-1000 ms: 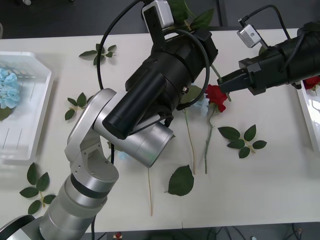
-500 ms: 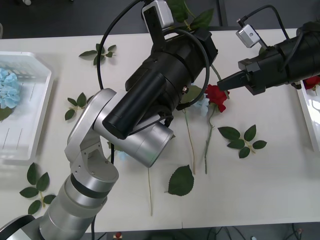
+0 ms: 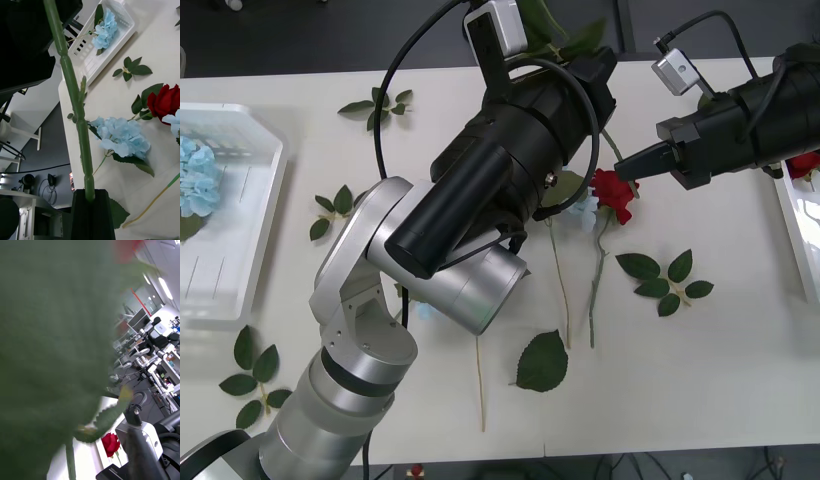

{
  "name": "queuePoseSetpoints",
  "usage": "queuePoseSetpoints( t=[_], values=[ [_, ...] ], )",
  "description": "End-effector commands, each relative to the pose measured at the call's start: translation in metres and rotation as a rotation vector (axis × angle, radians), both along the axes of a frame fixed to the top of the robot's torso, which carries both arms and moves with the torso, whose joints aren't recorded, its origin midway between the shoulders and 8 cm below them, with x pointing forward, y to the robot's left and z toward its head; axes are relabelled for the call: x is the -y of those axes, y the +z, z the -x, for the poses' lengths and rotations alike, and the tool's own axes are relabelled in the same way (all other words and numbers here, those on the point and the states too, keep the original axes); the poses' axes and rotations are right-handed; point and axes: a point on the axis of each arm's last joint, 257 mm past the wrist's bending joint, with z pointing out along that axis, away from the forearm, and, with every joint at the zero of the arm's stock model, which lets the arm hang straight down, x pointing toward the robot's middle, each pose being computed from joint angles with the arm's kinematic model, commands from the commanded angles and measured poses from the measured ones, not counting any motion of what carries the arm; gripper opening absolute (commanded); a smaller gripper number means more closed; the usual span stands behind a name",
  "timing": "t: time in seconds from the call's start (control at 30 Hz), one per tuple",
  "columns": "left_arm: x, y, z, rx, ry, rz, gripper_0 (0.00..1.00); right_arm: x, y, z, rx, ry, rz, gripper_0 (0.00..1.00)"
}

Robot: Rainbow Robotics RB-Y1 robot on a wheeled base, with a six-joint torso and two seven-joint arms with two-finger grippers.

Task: Place the red flowers into the right box and the blue flowers into the left box. If a person shows an open palm, hand one flower to the person first, then continue sorting.

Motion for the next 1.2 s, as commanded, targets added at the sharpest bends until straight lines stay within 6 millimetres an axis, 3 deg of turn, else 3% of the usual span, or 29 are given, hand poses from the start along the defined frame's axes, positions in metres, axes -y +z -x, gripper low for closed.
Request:
queuePoseSetpoints(
  t=[0.03,0.33,0.5,0.53,0.57,0.7,0.73,0.87,0.9,1.03,1.2],
  values=[
    [0.010,0.008,0.011,-0.006,-0.032,0.058,1.00,-0.004,0.006,0.002,-0.011,-0.005,-0.003,0.00],
    [0.010,0.008,0.011,-0.006,-0.032,0.058,1.00,0.004,0.008,-0.002,-0.014,-0.032,0.007,0.00],
    [0.010,0.008,0.011,-0.006,-0.032,0.058,1.00,0.041,-0.008,-0.030,0.020,-0.156,0.141,0.00],
    [-0.002,-0.017,0.000,-0.052,-0.004,0.034,1.00,0.055,-0.013,-0.037,0.018,-0.201,0.185,0.00],
    [-0.002,-0.020,-0.001,-0.057,-0.005,0.033,1.00,0.063,-0.014,-0.041,0.016,-0.228,0.204,0.00],
    [-0.019,-0.019,-0.005,-0.038,-0.006,0.031,1.00,0.143,-0.022,-0.069,0.002,-0.438,0.367,0.00],
    [-0.021,-0.018,-0.004,-0.036,-0.007,0.035,1.00,0.156,-0.023,-0.071,0.001,-0.467,0.390,0.00],
    [-0.035,-0.012,0.002,-0.041,-0.031,0.033,1.00,0.242,-0.024,-0.080,-0.001,-0.628,0.515,0.00],
    [-0.045,-0.011,0.006,-0.057,-0.033,0.017,1.00,0.273,-0.023,-0.078,-0.021,-0.688,0.545,0.00],
    [-0.073,-0.018,0.013,-0.130,-0.029,-0.060,1.00,0.357,-0.014,-0.071,-0.030,-0.854,0.638,0.00],
    [-0.107,-0.056,0.027,-0.249,-0.038,-0.239,1.00,0.446,-0.009,-0.055,-0.023,-1.024,0.775,0.00]
  ],
)
